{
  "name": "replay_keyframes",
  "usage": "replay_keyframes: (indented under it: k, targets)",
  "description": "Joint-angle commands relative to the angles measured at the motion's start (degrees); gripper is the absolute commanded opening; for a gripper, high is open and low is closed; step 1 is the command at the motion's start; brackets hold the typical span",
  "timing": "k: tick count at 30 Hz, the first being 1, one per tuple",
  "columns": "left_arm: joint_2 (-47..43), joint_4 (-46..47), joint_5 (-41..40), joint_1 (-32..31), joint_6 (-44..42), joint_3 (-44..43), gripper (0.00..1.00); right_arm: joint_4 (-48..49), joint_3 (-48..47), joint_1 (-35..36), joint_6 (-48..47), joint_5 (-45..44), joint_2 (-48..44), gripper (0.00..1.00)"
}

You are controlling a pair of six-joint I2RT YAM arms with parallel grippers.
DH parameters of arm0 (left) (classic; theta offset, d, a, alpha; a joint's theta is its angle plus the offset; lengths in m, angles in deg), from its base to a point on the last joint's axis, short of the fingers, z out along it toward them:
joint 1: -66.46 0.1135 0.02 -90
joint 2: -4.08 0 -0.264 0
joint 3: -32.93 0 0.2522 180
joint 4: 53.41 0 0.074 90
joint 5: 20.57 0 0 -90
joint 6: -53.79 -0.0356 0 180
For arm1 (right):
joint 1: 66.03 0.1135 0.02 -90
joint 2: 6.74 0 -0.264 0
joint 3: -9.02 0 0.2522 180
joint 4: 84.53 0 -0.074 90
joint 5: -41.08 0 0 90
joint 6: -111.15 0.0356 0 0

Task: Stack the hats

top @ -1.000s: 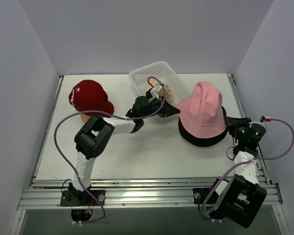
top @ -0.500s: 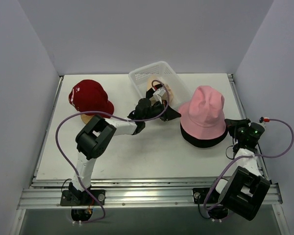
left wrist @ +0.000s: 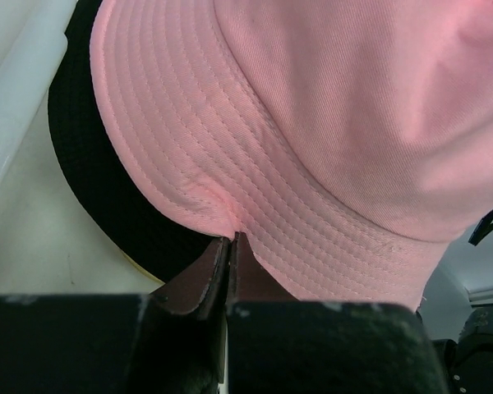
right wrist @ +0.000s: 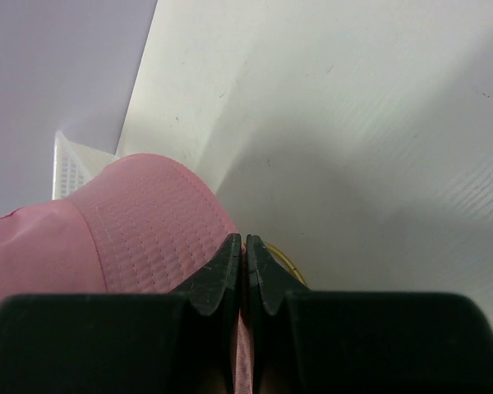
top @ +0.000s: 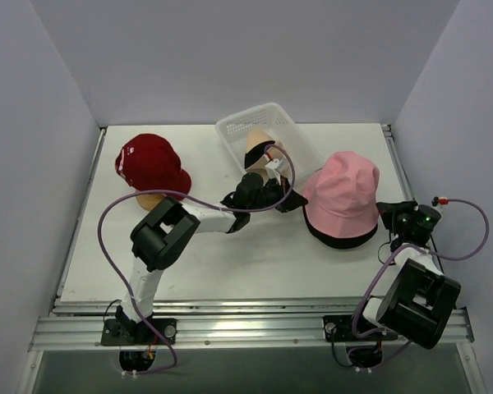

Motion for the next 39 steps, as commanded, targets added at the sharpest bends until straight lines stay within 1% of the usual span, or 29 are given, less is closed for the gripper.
replay_keyframes:
  k: [1,5,10,14,18,25,33,36,38,39]
  targets:
    - [2.05,-4.13,-1.34,-0.94,-4.05,0.99,0.02,2.02,-1.21,-0.60,-1.62,-2.11,1.00,0.00]
    - [3.02,-4.84,-2.92,-1.38,-5.36,1.08,0.02,2.03,-1.56,-0.60,-1.71,-1.67,0.74,0.00]
    - [3.81,-9.14,-6.95,-2.78,-8.88,-0.41,0.02,1.06,-2.26,-0.78,-2.41,-1.84,0.21,0.00]
    - [4.78,-10.11,-8.54,-3.49,-9.67,-1.21,0.02,0.18,-2.44,-1.04,-3.38,-2.46,0.30,0.00]
    - [5.48,-10.81,-9.16,-3.49,-10.02,-1.65,0.02,-0.26,-2.44,-1.65,-4.79,-4.04,2.14,0.00]
    - [7.50,-12.57,-10.39,-3.75,-10.55,-3.58,0.02,2.55,-2.17,-2.27,-4.44,-3.16,5.92,0.00]
    - [8.65,-14.68,-13.38,-4.45,-11.43,-4.46,0.02,1.94,-2.96,-2.27,-4.00,-3.60,3.73,0.00]
    - [8.83,-13.72,-13.30,-4.63,-11.35,-3.94,0.03,1.15,-3.14,-2.27,-4.35,-3.95,3.11,0.00]
    - [7.78,-12.32,-13.20,-4.63,-11.08,-2.88,0.06,1.32,-2.97,-2.27,-4.35,-3.25,3.11,0.00]
    - [7.25,-10.83,-13.20,-4.63,-10.99,-1.66,0.12,1.41,-2.97,-2.18,-4.35,-2.82,3.02,0.00]
